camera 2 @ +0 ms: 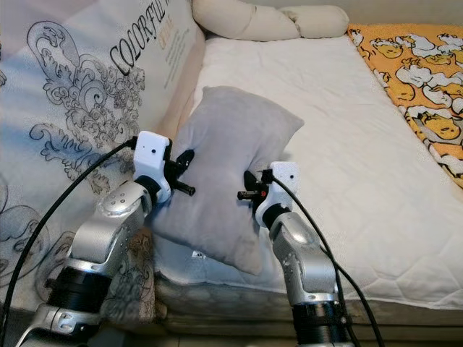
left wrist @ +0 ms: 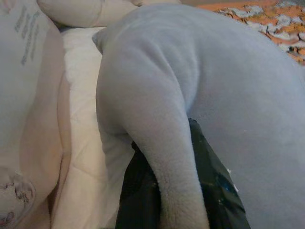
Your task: Clean up the room
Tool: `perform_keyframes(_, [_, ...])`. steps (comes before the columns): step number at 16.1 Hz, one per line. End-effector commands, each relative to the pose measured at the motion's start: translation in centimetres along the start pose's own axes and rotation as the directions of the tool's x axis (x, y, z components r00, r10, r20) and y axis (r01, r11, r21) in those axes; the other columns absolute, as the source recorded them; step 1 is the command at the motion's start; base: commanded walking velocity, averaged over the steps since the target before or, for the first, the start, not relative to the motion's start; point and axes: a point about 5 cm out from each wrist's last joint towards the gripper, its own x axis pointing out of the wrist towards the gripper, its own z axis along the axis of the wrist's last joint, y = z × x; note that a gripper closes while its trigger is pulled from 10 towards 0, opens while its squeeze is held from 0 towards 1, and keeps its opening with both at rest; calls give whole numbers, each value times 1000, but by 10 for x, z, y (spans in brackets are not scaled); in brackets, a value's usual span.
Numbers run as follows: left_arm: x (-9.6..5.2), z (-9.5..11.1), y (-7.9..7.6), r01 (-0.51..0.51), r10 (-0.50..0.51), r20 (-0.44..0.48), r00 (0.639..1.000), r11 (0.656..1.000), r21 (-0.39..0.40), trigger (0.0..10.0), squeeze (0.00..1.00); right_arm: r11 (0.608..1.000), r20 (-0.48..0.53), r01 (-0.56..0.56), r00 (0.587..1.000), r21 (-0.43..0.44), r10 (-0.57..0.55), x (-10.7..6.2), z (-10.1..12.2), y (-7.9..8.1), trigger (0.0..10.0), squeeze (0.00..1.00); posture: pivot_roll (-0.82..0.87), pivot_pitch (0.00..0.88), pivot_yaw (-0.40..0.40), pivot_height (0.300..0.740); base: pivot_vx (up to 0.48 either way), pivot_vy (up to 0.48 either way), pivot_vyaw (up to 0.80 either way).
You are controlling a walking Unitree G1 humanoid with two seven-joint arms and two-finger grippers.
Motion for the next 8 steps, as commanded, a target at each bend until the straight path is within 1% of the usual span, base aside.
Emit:
perform_keyframes(1, [4,13,-11,54,-54,47,997,999,8,10000,0,999,26,-41,999,-14,41,2,7,7,10000,0,-68,0,44,740,334,0,-763])
perform_keyframes(8, [4,12,-12,57,-57,49,997,998,8,10000,0,998,27,-49,998,-31,50,2,7,7,10000,0,-68,0,37,740,331,0,0])
